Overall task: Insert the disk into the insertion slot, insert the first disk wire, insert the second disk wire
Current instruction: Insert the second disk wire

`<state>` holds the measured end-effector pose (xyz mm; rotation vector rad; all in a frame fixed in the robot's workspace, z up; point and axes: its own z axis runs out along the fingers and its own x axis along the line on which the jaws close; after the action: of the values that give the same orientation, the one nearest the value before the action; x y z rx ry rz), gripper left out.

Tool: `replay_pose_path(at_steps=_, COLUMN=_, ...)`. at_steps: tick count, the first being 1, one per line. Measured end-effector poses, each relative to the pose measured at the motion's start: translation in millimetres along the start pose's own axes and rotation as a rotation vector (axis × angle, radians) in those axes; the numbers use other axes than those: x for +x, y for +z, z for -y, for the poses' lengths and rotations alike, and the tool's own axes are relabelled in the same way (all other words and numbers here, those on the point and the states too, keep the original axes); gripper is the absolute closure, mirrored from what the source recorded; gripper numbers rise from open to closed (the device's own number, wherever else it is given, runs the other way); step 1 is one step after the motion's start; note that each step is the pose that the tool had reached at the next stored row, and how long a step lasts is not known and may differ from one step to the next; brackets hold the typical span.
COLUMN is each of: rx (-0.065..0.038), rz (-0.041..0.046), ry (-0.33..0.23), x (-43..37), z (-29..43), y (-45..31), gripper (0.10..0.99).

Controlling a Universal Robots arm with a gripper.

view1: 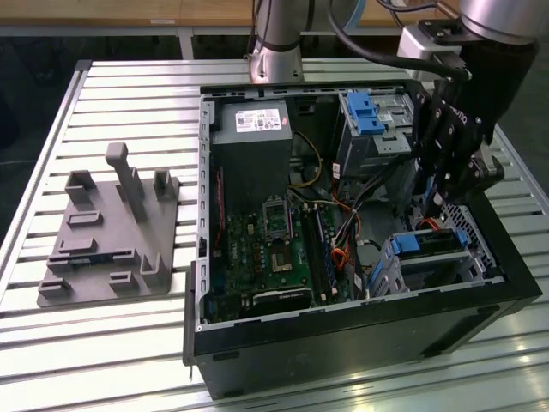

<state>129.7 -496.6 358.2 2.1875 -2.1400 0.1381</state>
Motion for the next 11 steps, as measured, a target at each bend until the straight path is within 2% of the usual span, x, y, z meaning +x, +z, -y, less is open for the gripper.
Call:
replay_pose_path(at_steps=3, rx=-0.001, rz=-0.0284, ry=0.0, x=-2.5, z=0.3, y=0.1, gripper=0.698)
replay_pose_path(at_steps=4, rx=-0.001, rz=-0.0517, ry=-0.001, x=-5.5, z=0.5, y=0.0, gripper=0.698)
replay_pose_path(at_steps=7, rx=-0.002, rz=-0.0804, ry=-0.001, x=-14.1, z=1.0, y=-0.4, gripper=0.698)
replay_pose_path(at_steps=9, rx=-0.002, rz=-0.1056, ry=-0.001, x=-20.2, z=1.2, y=-0.4, gripper=0.698)
replay_pose_path(at_steps=10, rx=-0.003, rz=-0.1395, ry=-0.001, x=-24.8, z=1.3, y=-0.3, gripper=0.698)
replay_pose_path(at_steps=11, rx=-0.003, rz=-0.1576, ry=-0.002, x=-26.5, z=1.4, y=-0.4, gripper=0.698)
